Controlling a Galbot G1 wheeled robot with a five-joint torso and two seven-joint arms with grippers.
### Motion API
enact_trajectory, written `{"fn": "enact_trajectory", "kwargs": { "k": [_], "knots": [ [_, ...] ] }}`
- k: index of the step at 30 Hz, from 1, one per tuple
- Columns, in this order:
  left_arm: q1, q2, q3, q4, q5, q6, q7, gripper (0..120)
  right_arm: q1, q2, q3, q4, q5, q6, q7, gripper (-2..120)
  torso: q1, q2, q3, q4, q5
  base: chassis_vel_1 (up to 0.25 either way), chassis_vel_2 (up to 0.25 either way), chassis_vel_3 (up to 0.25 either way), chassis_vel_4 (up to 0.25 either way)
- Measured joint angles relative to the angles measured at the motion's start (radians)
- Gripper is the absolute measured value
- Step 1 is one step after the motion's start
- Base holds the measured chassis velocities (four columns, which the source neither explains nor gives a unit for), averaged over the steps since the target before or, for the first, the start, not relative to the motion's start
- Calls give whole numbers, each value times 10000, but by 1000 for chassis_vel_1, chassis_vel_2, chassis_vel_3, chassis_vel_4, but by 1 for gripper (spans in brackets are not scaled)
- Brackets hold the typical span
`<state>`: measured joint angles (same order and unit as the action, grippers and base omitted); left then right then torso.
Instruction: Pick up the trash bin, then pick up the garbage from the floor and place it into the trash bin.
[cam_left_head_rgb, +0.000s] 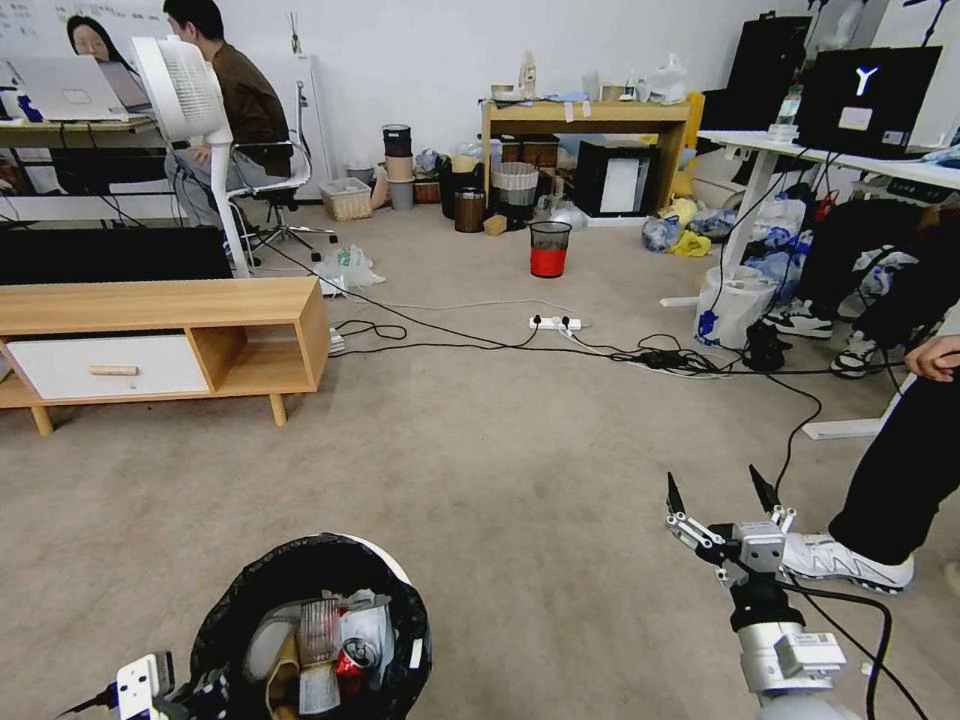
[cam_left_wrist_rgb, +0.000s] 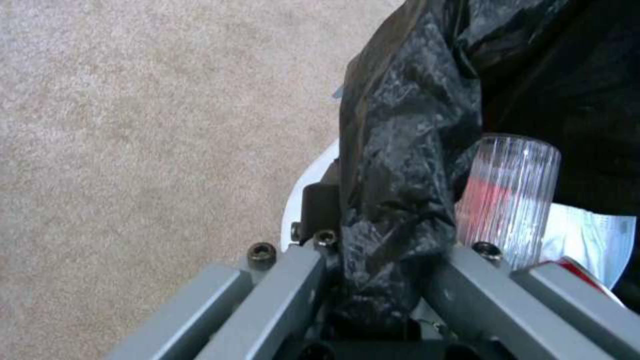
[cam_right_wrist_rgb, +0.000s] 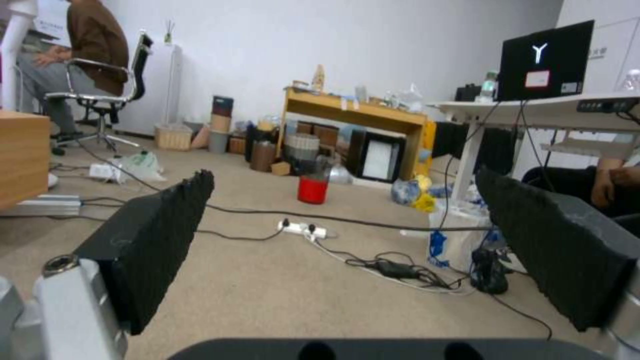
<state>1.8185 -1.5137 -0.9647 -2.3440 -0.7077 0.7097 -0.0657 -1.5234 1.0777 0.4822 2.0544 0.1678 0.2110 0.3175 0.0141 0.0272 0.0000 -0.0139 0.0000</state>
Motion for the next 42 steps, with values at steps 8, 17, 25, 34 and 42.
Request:
{"fn": "enact_trajectory", "kwargs": {
  "k": [8, 17, 25, 34, 42],
  "knots": [
    [-17, 35, -54, 13, -58, 20, -17, 0, 37, 47, -19, -48, -15, 0, -33, 100, 0, 0, 0, 0, 0, 0, 0, 0, 0],
    [-23, 26, -58, 13, -75, 33, -25, 0, 56, 23, -42, -83, -12, 13, -46, 100, 0, 0, 0, 0, -1, -42, 44, 44, -43],
    [-24, 23, -57, 12, -74, 33, -25, 0, 73, 6, -47, -97, -9, 32, -58, 100, 0, -2, 0, -1, 0, -74, 74, 86, -68],
    [17, 27, -88, -16, -76, 35, -25, 0, 119, 0, -85, -144, -23, 55, -83, 100, 0, -2, 0, 0, 0, -72, 77, 66, -73],
    [15, 35, -91, -7, -82, 32, -19, 0, 127, 31, -110, -212, -30, 113, -94, 100, 0, -1, 0, 0, 1, -106, 94, 105, -94]
  ]
}}
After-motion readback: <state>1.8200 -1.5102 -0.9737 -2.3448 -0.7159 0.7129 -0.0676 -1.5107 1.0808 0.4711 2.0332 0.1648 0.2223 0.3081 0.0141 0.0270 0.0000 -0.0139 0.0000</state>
